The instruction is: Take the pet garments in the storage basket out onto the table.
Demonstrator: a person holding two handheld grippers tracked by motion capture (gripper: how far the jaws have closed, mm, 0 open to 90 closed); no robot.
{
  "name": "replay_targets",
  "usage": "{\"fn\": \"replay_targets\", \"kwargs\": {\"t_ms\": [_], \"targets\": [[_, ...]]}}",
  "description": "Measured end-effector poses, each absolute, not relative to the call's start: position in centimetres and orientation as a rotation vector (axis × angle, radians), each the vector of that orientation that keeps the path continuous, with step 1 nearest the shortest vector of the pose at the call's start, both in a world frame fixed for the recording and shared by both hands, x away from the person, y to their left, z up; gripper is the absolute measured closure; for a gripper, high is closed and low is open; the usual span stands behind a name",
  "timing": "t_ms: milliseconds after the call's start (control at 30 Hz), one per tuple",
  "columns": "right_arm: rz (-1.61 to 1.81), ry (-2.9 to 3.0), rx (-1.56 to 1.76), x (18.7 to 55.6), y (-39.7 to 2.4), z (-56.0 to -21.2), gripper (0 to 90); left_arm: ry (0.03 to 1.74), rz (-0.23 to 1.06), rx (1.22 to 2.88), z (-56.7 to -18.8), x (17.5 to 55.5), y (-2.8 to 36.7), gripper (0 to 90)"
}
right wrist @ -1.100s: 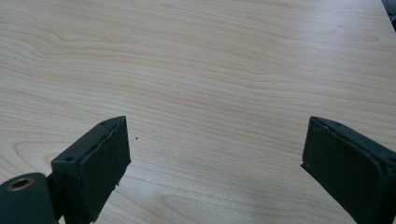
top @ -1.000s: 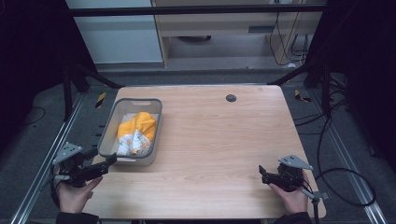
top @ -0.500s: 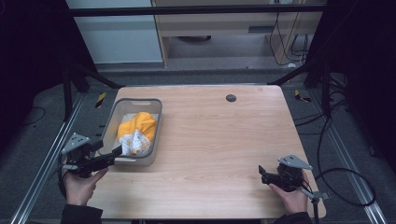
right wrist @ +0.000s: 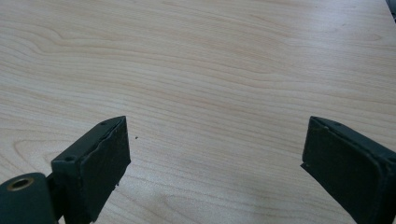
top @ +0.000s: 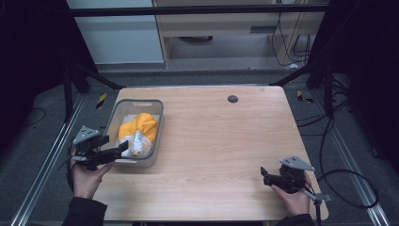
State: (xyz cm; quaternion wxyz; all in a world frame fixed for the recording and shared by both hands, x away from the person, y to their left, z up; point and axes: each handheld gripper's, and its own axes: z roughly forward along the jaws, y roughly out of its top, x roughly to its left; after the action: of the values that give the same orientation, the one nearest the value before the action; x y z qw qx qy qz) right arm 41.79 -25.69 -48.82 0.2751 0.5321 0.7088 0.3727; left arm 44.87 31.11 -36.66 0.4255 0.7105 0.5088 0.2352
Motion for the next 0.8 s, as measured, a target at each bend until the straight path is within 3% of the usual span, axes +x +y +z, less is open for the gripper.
{"fn": "replay_targets", "kwargs": {"t_ms": [800], "targets": [[1.001, 1.913, 1.435, 41.9, -25.7, -48.9, 7.7, 1.317, 0.575, 1.874, -37.0, 48.7, 29.4, 19.9]]}}
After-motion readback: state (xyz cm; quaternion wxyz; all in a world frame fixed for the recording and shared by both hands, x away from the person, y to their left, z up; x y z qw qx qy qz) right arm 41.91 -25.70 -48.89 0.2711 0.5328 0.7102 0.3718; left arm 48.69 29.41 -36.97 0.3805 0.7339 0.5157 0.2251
